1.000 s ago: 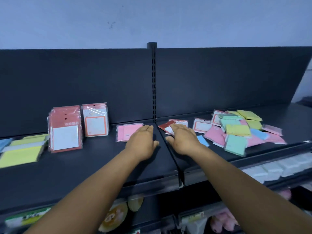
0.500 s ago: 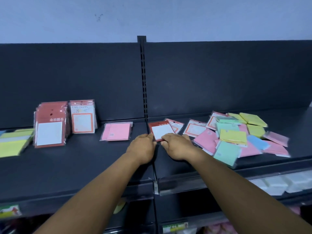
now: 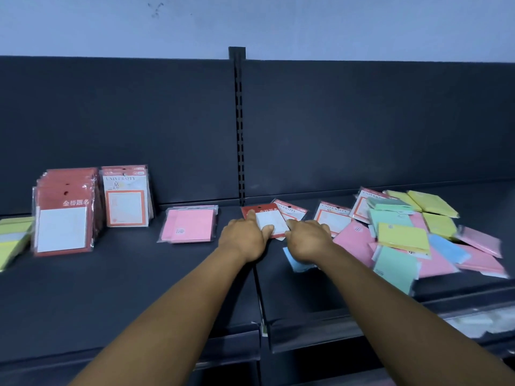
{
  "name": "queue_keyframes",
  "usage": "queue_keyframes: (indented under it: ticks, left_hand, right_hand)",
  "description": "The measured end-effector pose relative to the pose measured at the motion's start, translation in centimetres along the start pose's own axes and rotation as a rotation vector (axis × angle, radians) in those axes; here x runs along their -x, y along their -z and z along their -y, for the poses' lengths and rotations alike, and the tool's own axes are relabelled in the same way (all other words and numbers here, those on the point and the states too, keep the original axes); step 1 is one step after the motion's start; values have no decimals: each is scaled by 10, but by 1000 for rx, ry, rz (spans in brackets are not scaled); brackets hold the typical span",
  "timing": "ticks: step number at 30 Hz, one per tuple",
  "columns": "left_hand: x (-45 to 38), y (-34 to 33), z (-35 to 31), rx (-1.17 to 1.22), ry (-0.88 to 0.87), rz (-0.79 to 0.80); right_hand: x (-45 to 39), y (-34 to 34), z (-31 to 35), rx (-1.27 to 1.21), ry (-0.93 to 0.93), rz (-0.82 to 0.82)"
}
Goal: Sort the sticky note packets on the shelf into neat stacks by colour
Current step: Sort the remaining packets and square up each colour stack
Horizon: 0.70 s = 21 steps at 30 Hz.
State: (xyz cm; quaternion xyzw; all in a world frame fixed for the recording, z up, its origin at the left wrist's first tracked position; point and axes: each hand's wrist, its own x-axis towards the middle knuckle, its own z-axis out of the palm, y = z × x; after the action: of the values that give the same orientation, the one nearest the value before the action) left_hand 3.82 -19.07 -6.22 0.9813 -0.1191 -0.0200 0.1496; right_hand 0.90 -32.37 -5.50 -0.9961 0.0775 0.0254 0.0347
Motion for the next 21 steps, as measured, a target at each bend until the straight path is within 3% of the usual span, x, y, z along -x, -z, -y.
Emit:
queue_keyframes:
  ticks: [10,17,21]
  left_hand:
    - [-25,-6,-1,391,80,-126]
    - [-31,-16,5,207,8,-140]
    - [-39,-20,7,292,-40,-145]
  right_hand:
    - [-14,3,12,-92,-212,-115]
    - [-14,-12,11,-13,-161,-259]
    - [-19,-14,9,-60,-109,-250]
